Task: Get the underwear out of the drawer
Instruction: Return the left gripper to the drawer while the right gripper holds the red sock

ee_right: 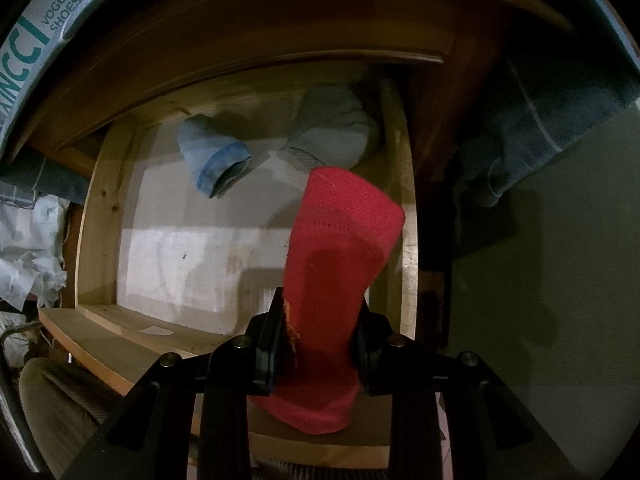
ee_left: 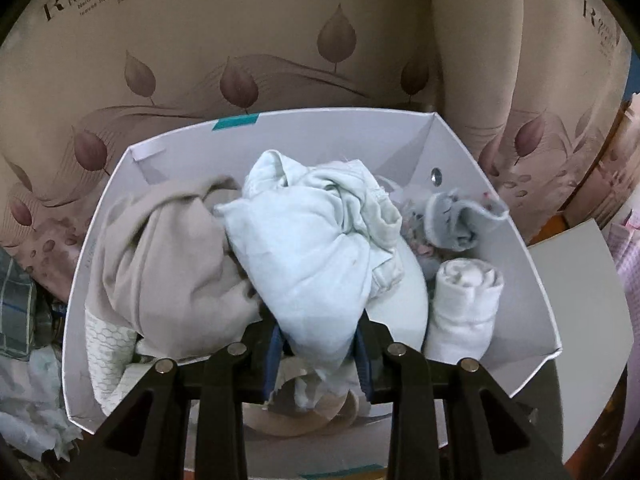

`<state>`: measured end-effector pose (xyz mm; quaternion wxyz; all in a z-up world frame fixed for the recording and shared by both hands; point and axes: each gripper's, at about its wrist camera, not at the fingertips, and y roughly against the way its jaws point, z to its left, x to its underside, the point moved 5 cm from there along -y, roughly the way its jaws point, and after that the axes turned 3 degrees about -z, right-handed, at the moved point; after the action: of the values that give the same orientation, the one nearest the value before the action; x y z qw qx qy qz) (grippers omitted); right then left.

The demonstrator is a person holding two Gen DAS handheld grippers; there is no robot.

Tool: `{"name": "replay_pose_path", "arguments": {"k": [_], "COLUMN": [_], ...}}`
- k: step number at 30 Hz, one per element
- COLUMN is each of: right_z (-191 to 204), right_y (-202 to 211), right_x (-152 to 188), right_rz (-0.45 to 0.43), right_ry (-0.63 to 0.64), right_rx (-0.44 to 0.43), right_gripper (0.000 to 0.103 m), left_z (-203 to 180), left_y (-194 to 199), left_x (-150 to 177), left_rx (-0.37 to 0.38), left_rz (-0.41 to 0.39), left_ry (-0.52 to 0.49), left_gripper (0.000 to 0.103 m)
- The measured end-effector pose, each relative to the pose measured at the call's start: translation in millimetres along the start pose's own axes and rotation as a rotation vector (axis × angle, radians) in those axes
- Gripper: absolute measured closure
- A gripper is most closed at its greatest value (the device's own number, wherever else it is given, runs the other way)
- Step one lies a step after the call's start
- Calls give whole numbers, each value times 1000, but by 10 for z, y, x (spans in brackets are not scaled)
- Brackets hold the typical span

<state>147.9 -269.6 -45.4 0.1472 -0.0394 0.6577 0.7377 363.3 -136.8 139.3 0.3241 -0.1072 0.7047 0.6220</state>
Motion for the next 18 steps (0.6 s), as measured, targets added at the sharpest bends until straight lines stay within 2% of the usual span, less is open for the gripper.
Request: {"name": "replay_pose_path", "arguments": {"k": [11,14,18], "right_z": [16,25,27], "right_y": [5,4,-2], "right_x": [6,7,1], "right_rz": [-2,-1,0], "right_ry": [-1,1,6], "right_rx": [5,9,13], "right_gripper": [77,77,77], "left_z": [-102,-134,-168], "left_y": [72,188,391], "left_x": [-16,-37,-42], "left_rx": [-17,-28,-3], "left_rz": [-9,-38,-73], "left_ry": [-7,-28,-24], "left_gripper": [61,57,52]}}
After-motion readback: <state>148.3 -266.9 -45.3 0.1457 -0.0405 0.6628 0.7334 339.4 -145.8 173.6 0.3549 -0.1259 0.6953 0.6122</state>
